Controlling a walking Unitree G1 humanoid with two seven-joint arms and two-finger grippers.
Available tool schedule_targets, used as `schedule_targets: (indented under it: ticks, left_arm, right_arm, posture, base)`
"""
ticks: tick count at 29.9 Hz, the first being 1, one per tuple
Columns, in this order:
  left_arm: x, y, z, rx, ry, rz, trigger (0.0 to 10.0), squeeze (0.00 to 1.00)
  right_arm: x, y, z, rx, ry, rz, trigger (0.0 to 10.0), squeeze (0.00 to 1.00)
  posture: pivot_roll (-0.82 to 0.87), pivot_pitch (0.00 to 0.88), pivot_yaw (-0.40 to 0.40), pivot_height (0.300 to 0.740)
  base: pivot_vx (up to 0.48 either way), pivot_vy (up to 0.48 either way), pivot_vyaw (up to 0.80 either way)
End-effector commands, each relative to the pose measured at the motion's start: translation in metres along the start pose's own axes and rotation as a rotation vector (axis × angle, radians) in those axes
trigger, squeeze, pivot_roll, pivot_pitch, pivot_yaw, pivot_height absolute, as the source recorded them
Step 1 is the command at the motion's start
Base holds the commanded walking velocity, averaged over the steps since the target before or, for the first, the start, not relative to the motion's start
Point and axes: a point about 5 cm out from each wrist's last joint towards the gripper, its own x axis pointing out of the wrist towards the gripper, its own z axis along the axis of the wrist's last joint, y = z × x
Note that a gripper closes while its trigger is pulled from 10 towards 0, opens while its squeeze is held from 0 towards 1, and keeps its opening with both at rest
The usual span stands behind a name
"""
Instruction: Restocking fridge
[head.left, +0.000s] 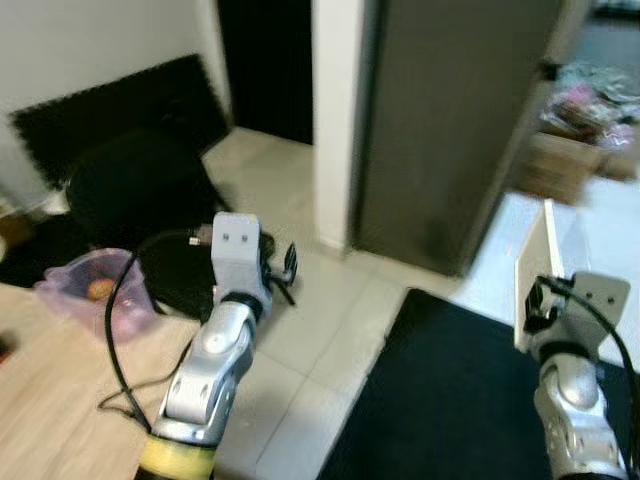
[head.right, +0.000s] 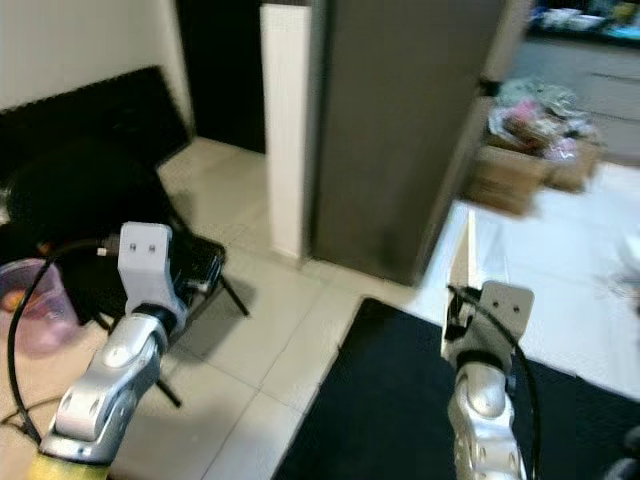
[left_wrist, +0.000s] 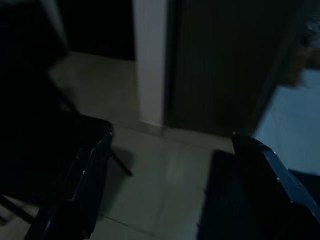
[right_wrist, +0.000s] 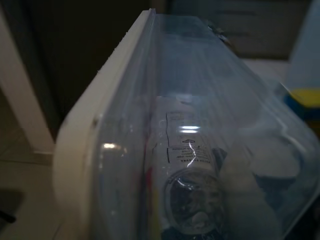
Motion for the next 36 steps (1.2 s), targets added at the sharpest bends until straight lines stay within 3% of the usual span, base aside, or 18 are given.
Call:
schedule_targets:
  ticks: [1, 6, 7, 8, 13, 14, 15, 17, 22, 26, 36]
  left_arm:
    - [-0.002, -0.006, -0.009, -0.028, 0.045, -0.019, 10.0, 0.0]
    - [-0.006, -0.009, -0.019, -0.026, 0.073, -0.027, 10.0, 0.0]
    - [-0.013, -0.012, -0.035, -0.003, 0.115, -0.035, 10.0, 0.0]
    - [-0.016, -0.013, -0.042, 0.014, 0.133, -0.039, 10.0, 0.0]
    - [-0.03, -0.012, -0.068, 0.065, 0.202, -0.056, 10.0, 0.0]
    - [-0.047, -0.008, -0.102, 0.158, 0.293, -0.096, 10.0, 0.0]
    - [-0.047, -0.008, -0.102, 0.158, 0.293, -0.096, 10.0, 0.0]
    - [-0.062, 0.004, -0.131, 0.236, 0.364, -0.086, 10.0, 0.0]
    - [-0.083, 0.024, -0.166, 0.254, 0.484, -0.017, 10.0, 0.0]
    - [-0.091, 0.023, -0.175, 0.246, 0.519, -0.029, 10.0, 0.0]
    - [-0.081, 0.003, -0.172, 0.239, 0.433, -0.117, 10.0, 0.0]
  right_arm:
    - [-0.003, -0.005, -0.012, -0.016, 0.031, -0.003, 10.0, 0.0]
    - [-0.009, -0.007, -0.026, -0.058, 0.07, 0.016, 10.0, 0.0]
    - [-0.021, -0.008, -0.05, -0.103, 0.143, 0.057, 10.0, 0.0]
    - [-0.026, -0.007, -0.059, -0.116, 0.179, 0.086, 10.0, 0.0]
    - [-0.045, 0.002, -0.085, -0.168, 0.276, 0.209, 10.0, 0.0]
    - [-0.068, 0.008, -0.111, -0.216, 0.377, 0.311, 10.0, 0.0]
    - [-0.068, 0.008, -0.111, -0.216, 0.377, 0.311, 10.0, 0.0]
    - [-0.084, 0.006, -0.128, -0.245, 0.445, 0.329, 10.0, 0.0]
    - [-0.1, 0.006, -0.142, -0.257, 0.496, 0.341, 10.0, 0.0]
    - [-0.105, 0.016, -0.144, -0.251, 0.486, 0.382, 10.0, 0.0]
    - [-0.1, 0.024, -0.139, -0.234, 0.439, 0.396, 10.0, 0.0]
  posture:
    - [-0.07, 0.088, 0.02, 0.74]
    - [-0.07, 0.089, 0.021, 0.74]
    - [-0.07, 0.084, 0.022, 0.74]
    - [-0.07, 0.084, 0.022, 0.74]
    - [-0.07, 0.081, 0.024, 0.74]
    - [-0.07, 0.077, 0.022, 0.74]
    - [-0.07, 0.077, 0.022, 0.74]
    - [-0.07, 0.076, 0.022, 0.74]
    - [-0.07, 0.073, 0.021, 0.74]
    - [-0.07, 0.077, 0.019, 0.74]
    - [-0.07, 0.08, 0.019, 0.74]
  base:
    - [0.0, 0.0, -0.68]
    - [0.0, 0.0, -0.64]
    - [0.0, 0.0, 0.0]
    - [0.0, 0.0, 0.0]
    - [0.0, 0.0, 0.0]
    - [0.0, 0.0, 0.0]
    - [0.0, 0.0, 0.0]
    - [0.0, 0.0, 0.0]
    - [0.0, 0.0, 0.0]
    - [0.0, 0.0, 0.0]
    - [0.0, 0.0, 0.0]
